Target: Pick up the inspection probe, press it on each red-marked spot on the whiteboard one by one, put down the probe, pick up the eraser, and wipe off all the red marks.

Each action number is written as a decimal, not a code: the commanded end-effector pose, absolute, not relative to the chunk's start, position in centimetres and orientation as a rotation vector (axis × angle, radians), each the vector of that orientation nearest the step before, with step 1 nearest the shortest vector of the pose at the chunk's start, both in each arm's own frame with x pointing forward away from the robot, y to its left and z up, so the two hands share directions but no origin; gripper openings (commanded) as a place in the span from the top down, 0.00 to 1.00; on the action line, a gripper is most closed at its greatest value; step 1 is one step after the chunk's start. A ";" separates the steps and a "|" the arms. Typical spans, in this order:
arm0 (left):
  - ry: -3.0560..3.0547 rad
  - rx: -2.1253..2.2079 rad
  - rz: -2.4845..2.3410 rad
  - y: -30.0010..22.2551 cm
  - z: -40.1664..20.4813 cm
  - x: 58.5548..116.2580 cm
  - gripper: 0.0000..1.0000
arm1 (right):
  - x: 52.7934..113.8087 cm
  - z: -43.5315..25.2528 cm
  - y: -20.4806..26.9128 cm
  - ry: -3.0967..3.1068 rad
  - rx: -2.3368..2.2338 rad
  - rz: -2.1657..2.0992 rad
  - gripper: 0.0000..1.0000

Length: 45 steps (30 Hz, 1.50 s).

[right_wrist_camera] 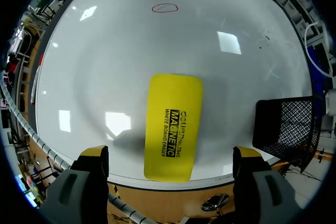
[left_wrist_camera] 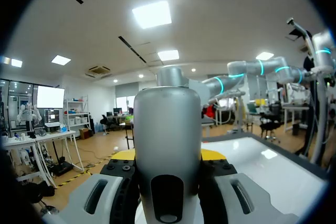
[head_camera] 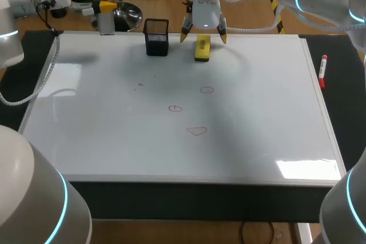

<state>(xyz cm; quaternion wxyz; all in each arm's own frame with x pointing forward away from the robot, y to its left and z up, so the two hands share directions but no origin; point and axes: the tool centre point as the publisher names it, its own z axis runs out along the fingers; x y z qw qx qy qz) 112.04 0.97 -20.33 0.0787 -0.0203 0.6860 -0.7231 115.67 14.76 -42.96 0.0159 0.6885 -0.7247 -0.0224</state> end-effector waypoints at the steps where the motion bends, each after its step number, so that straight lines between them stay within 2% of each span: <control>1: 2.053 -0.062 -2.162 1.0 -20.2 111.9 1.00 | 116.3 -43.6 15.4 -2.245 2.134 -0.084 0.00; 13: 2.053 -0.062 -2.162 1.0 -20.2 111.9 1.00 | 115.9 -44.2 16.1 -2.251 2.125 -0.112 0.00; 14: 2.053 -0.062 -2.162 1.0 -20.2 111.9 1.00 | 115.8 -44.3 16.1 -2.255 2.119 -0.114 0.24; 15: 2.053 -0.062 -2.162 1.0 -20.2 111.9 1.00 | 115.7 -44.3 16.0 -2.256 2.115 -0.115 0.32; 16: 2.053 -0.062 -2.162 1.0 -20.2 111.9 1.00 | 115.6 -44.4 16.0 -2.256 2.114 -0.117 0.47; 17: 2.053 -0.062 -2.162 1.0 -20.2 111.9 1.00 | 115.5 -44.4 16.0 -2.258 2.106 -0.118 0.54; 19: 2.053 -0.062 -2.162 1.0 -20.2 111.9 1.00 | 115.4 -44.4 15.9 -2.265 2.098 -0.120 0.53; 23: 2.053 -0.062 -2.162 1.0 -20.2 111.9 1.00 | 115.0 -44.3 15.8 -2.281 2.071 -0.131 0.60; 24: 2.053 -0.062 -2.162 1.0 -20.2 111.9 1.00 | 114.9 -44.3 15.9 -2.280 2.063 -0.139 0.56; 33: 2.053 -0.062 -2.162 1.0 -20.2 111.9 1.00 | 114.0 -44.4 15.9 -2.305 1.993 -0.157 0.56; 34: 2.053 -0.062 -2.162 1.0 -20.2 111.9 1.00 | 114.0 -44.5 15.9 -2.306 1.989 -0.159 0.59; 36: 2.053 -0.062 -2.162 1.0 -20.2 111.9 1.00 | 113.9 -44.5 15.8 -2.310 1.982 -0.159 0.83; 37: 2.053 -0.062 -2.162 1.0 -20.2 111.9 1.00 | 113.9 -44.5 15.7 -2.311 1.979 -0.159 0.84; 38: 2.053 -0.062 -2.162 1.0 -20.2 111.9 1.00 | 113.9 -44.5 15.6 -2.314 1.976 -0.158 0.97; 39: 2.053 -0.062 -2.162 1.0 -20.2 111.9 1.00 | 113.9 -44.5 15.6 -2.318 1.971 -0.154 1.00; 45: 2.053 -0.062 -2.162 1.0 -20.2 111.9 1.00 | 113.8 -44.1 15.2 -2.326 1.969 -0.143 1.00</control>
